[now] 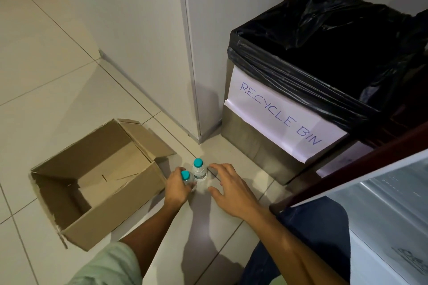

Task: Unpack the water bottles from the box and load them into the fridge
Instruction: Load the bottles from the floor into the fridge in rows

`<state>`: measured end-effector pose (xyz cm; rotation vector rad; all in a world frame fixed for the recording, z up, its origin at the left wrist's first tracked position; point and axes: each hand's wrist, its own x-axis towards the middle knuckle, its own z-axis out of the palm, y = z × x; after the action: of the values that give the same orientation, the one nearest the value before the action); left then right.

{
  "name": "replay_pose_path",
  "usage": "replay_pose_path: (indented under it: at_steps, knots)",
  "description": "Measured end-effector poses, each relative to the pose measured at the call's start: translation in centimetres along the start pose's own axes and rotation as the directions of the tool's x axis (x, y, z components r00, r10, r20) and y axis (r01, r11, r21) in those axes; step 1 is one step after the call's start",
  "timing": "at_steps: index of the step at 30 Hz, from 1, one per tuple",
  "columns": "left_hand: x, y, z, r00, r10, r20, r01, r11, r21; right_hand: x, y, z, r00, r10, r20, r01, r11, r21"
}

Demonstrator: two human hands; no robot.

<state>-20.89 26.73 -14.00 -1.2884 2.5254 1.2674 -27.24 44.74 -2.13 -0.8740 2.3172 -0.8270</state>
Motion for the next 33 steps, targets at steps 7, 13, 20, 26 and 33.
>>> replay_pose_path:
  at_steps: [7,13,20,26,33]
  knots:
    - [-0.5,-0.5,-0.1,1.0,-0.001,0.012,0.002,1.0,-0.022,-0.2,0.9,0.2,0.999,0.026,0.034,-0.026,1.0,0.005]
    - [-2.5,1.0,-1.8,0.982,0.151,0.116,-0.139,0.984,-0.109,-0.1,1.1,0.2,0.995,0.023,0.099,-0.029,0.997,0.065]
    - [-5.3,5.1,-5.5,0.91,0.324,0.259,-0.237,0.919,-0.316,-0.3,1.8,0.6,0.994,0.007,0.113,-0.024,0.988,0.15]
    - [-6.3,7.4,-6.9,0.845,0.433,0.314,-0.313,0.877,-0.366,-0.7,2.3,0.8,1.0,0.023,0.018,-0.027,0.955,0.297]
    - [-4.9,6.8,-5.9,0.865,0.442,0.236,-0.302,0.835,-0.459,-1.2,3.3,0.2,0.994,0.098,-0.056,-0.074,0.94,0.333]
